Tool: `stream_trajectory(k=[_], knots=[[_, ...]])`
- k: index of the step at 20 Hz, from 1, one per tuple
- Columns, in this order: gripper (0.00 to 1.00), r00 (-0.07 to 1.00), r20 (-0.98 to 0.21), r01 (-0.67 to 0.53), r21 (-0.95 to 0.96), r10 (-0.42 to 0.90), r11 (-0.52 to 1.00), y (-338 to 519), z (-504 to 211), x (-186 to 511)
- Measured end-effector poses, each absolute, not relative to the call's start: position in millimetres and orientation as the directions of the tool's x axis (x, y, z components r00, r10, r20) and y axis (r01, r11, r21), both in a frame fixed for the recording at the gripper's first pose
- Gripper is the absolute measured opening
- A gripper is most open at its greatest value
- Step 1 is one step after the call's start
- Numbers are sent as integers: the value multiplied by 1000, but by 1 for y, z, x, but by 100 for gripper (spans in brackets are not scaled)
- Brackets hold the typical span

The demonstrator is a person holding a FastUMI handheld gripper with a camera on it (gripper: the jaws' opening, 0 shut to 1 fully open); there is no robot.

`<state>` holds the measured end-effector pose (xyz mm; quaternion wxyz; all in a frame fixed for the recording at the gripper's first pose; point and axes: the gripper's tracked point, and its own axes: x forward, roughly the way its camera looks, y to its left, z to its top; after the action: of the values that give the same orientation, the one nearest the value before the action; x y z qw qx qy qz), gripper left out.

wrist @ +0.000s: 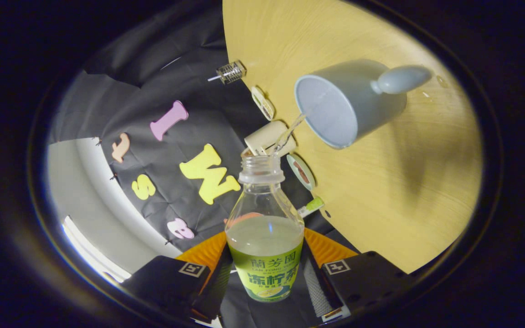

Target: Take the bottle from table, then pour the juice into the cup, finally place the bottle on the coaster

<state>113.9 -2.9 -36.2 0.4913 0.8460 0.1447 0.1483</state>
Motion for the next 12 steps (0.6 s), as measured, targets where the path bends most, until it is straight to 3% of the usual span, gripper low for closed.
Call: stream_trajectory(k=[12], knots=[[79, 909, 130, 125, 820, 395, -558, -6, -31, 118]])
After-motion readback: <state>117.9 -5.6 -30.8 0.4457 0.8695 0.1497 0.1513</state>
